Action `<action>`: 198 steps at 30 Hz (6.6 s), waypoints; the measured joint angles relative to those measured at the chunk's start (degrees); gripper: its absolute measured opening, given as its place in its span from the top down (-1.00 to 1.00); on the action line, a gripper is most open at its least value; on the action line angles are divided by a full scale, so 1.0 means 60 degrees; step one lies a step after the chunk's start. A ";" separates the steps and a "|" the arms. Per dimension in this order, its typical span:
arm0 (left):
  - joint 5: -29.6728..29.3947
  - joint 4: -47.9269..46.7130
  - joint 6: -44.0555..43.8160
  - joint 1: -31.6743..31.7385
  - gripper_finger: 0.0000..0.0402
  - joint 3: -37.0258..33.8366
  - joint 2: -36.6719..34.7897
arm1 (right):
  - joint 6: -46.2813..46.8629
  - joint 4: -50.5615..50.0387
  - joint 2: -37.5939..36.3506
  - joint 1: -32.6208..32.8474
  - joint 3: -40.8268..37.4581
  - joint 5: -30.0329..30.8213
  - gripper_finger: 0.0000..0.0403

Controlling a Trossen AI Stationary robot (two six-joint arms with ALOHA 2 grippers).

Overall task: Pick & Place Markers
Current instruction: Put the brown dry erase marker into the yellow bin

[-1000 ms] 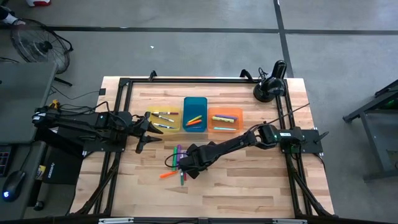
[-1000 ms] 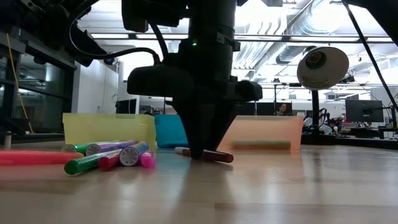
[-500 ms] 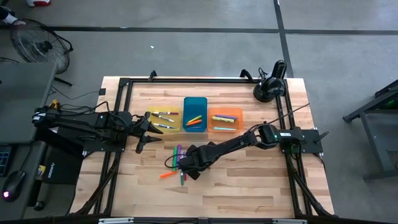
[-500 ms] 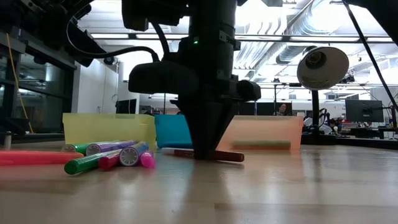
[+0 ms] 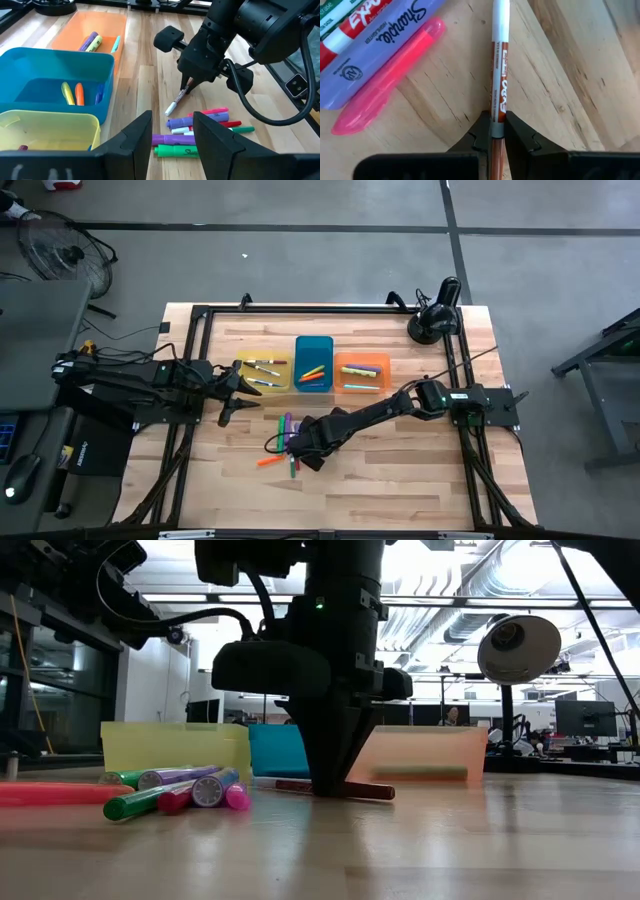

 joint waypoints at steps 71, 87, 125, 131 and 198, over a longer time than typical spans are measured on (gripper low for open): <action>0.0371 0.2926 0.0026 0.0007 0.32 0.0004 0.2396 | -0.5663 0.3927 -0.2114 -0.1246 0.0035 0.0613 0.90; 0.0656 0.3037 0.0065 0.0004 0.35 0.0007 0.2466 | -0.5769 0.3923 -0.2114 -0.1246 0.0035 0.0609 0.90; 0.0375 0.2698 0.0339 0.0004 0.86 0.0007 0.2466 | -0.6163 0.2855 -0.2645 -0.1224 0.0031 0.1995 0.22; -0.0608 0.2317 0.0834 0.0013 0.86 0.0007 0.2266 | -0.5067 0.1024 -0.2941 -0.1228 0.0035 0.3365 0.11; 0.4178 0.2515 -0.2334 0.8134 0.70 -0.2568 0.1229 | -0.4151 0.0368 -0.2912 -0.0889 0.0035 0.3461 0.23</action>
